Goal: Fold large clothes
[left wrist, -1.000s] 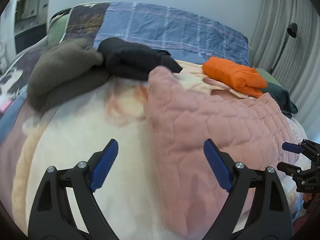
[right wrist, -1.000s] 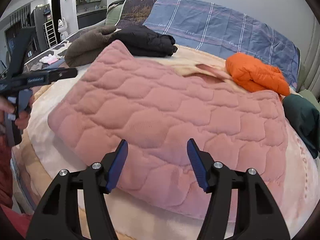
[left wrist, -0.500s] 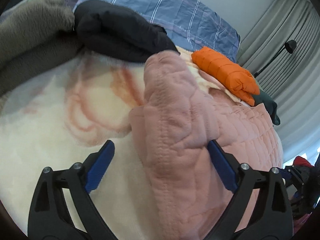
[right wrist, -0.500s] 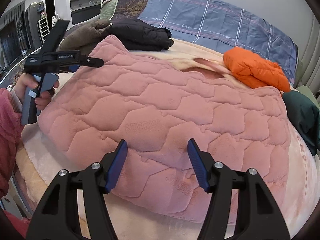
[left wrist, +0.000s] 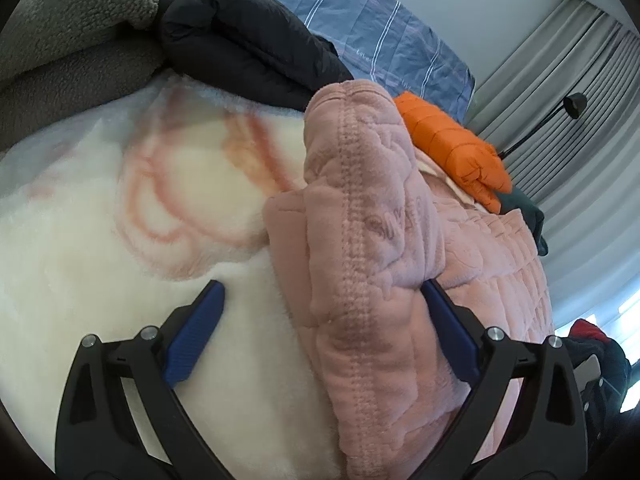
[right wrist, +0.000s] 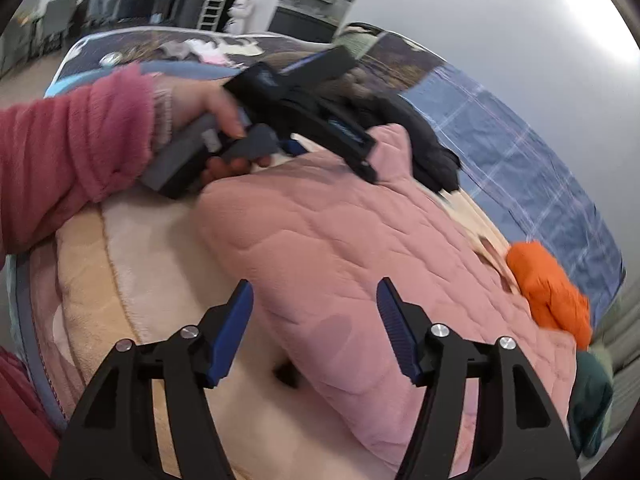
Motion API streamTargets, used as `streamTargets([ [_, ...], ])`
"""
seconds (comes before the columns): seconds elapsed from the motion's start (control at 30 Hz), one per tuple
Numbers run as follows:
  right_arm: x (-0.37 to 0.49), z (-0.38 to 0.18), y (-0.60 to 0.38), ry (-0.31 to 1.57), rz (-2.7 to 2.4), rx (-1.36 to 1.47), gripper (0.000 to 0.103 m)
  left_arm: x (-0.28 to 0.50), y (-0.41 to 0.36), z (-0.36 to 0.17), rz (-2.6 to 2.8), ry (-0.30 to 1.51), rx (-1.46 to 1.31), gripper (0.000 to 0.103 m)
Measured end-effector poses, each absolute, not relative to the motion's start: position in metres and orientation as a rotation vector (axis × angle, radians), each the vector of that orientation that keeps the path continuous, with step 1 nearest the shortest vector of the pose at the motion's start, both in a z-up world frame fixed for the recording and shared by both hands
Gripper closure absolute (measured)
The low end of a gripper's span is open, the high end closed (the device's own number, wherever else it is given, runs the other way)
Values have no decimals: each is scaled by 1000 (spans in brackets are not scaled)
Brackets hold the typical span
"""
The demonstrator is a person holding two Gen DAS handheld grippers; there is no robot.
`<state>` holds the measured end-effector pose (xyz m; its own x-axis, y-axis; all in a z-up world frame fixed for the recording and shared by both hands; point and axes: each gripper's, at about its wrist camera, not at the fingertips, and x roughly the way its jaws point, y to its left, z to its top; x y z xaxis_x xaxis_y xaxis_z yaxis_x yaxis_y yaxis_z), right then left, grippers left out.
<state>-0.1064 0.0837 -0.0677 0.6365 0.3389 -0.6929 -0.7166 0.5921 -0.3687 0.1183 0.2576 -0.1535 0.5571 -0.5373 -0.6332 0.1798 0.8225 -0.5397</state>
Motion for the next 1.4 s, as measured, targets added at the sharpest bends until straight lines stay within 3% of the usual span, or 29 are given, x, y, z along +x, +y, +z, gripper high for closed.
streamTargets([
  [0.4, -100, -92, 117, 589, 659, -788, 33, 110, 262, -155, -442, 830, -470, 4],
  [0.57, -99, -100, 138, 548, 673, -836, 27, 106, 268, -158, -455, 814, -494, 4],
  [0.7, -84, -67, 99, 602, 699, -592, 27, 105, 271, -158, -461, 810, -503, 4],
  [0.73, -77, -57, 85, 610, 681, -518, 32, 105, 271, -158, -461, 809, -502, 4],
  [0.77, -68, -48, 67, 618, 645, -442, 57, 105, 271, -158, -461, 809, -503, 4],
  [0.83, -44, -46, 31, 690, 546, -342, 83, 105, 269, -158, -456, 805, -500, 4],
  [0.93, -27, -75, 3, 827, 518, -283, 85, 105, 267, -157, -450, 806, -491, 4],
  [1.0, -42, -67, 8, 768, 514, -334, 81, 107, 268, -156, -452, 815, -495, 4],
  [1.07, -65, -54, 29, 652, 559, -453, 54, 110, 267, -154, -456, 831, -498, 5],
  [1.13, -89, -45, 53, 546, 646, -551, 35, 113, 265, -150, -452, 845, -479, 5],
  [1.4, -105, -95, 135, 493, 662, -872, 34, 119, 262, -145, -456, 862, -435, 5],
])
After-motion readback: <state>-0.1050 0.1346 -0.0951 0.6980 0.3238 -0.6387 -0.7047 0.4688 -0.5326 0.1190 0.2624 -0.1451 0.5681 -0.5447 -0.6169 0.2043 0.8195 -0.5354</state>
